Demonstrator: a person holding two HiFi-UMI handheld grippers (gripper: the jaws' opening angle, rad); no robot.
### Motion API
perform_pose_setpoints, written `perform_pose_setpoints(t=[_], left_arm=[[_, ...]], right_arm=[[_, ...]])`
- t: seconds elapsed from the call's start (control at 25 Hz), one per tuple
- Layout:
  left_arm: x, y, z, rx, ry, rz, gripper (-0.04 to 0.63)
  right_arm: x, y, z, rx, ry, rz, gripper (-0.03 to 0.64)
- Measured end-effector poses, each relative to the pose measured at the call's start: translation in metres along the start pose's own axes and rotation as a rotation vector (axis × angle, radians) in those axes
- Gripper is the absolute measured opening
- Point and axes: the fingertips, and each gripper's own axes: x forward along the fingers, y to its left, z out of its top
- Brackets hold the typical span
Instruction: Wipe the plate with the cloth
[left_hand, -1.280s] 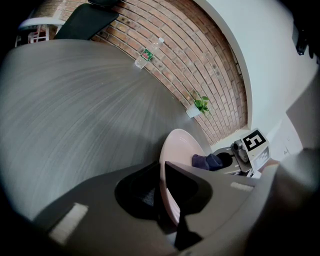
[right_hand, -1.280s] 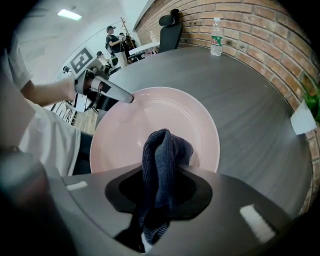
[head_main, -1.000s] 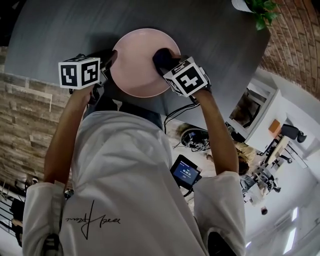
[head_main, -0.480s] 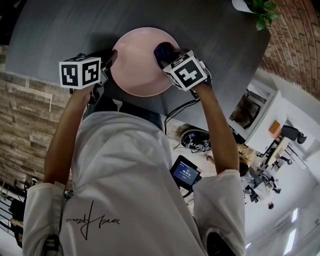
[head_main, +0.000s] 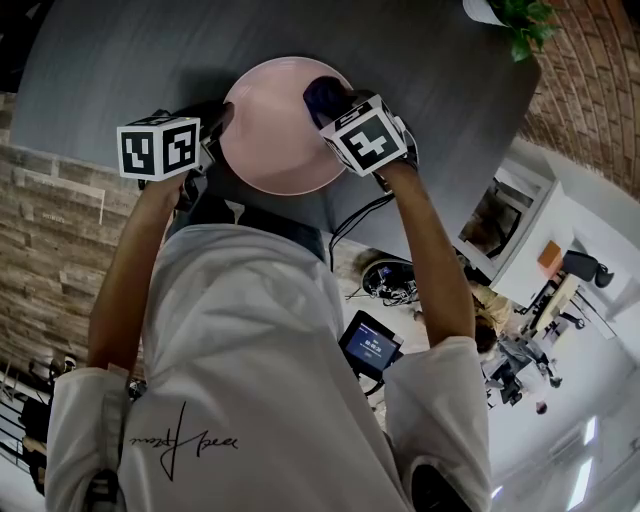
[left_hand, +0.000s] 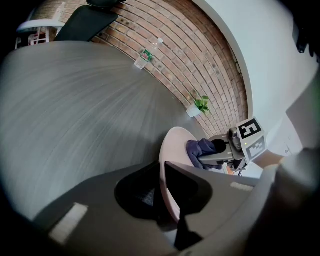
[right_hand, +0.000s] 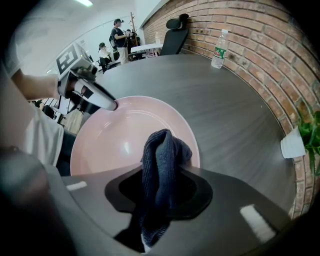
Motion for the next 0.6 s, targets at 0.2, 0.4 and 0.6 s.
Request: perform_pose_setpoints(t=[0.2,0.4,0.6], left_arm=[[-0.001,0.001,-0.002,-0.024,0.005,-0.004,0.052],[-0.003,0.003,0.0,-0.017,-0.011,0.021,0.056],[-0.009,0.007,0.003,-0.027,-0.027,0.029,0.087]], right_arm=[[-0.002,0.0,0.008,0.002,-0.028,-0.026,0.106],[-0.009,0.004,0.021,-0.009,-0.095,-0.059,0.1],[-0.009,0.006,0.024,0.042,-0.124,-0.052,0.1]])
